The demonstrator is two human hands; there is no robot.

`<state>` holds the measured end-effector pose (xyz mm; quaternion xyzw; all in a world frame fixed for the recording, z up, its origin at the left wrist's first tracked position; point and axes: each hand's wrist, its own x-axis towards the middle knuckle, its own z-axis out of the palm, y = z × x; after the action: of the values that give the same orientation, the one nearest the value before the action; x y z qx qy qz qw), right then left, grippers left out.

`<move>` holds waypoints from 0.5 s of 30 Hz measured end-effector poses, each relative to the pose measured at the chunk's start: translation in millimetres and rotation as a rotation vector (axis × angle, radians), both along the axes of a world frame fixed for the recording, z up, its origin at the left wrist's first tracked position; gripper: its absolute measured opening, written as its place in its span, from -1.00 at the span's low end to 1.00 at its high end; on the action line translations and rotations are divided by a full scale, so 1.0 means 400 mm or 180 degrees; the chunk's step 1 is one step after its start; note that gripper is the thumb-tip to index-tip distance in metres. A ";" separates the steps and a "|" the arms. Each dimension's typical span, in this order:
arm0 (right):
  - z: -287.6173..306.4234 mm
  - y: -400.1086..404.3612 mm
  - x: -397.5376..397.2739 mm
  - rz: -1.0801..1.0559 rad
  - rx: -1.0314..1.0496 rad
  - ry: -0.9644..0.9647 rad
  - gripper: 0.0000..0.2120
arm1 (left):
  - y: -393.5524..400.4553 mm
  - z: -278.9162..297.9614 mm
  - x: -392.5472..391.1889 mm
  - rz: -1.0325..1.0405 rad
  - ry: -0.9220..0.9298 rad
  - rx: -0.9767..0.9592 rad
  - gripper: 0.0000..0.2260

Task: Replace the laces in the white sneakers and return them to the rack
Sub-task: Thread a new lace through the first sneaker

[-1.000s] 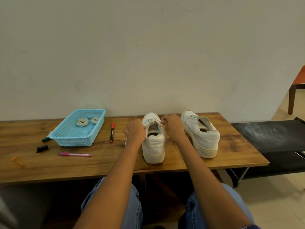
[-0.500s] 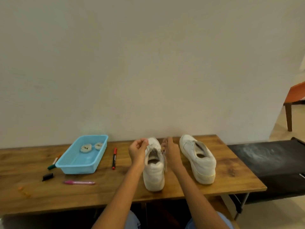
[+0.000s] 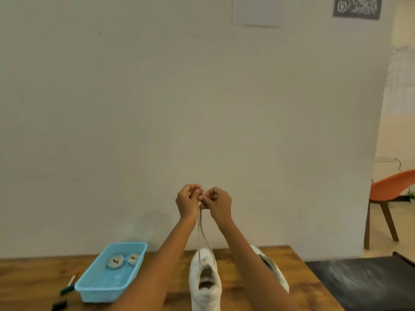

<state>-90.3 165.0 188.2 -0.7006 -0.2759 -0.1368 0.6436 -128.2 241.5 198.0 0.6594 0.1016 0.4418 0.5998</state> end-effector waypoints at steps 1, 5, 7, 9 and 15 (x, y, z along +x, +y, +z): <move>0.031 0.004 -0.002 0.0055 0.0081 -0.0034 -0.93 | 0.001 0.035 -0.007 0.0048 -0.0095 0.0047 -0.87; 0.116 0.003 -0.007 -0.0006 0.0129 -0.0179 -0.96 | 0.011 0.142 -0.008 0.0320 -0.0191 -0.0004 -0.81; 0.131 -0.004 -0.005 -0.0067 0.0145 -0.0107 -0.92 | 0.004 0.168 -0.004 0.0291 -0.0082 -0.0010 -0.85; 0.129 -0.016 0.002 -0.0081 0.0193 0.0078 -0.90 | -0.006 0.174 0.000 0.0246 0.0080 0.0130 -0.87; 0.042 -0.068 0.013 -0.0081 0.0450 0.0504 -0.91 | 0.067 0.017 -0.014 0.0444 0.0983 0.0630 -0.77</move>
<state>-85.1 138.0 204.9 -0.6655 -0.2050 -0.1083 0.7094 -133.9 268.1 204.8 0.7665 0.1939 0.3837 0.4772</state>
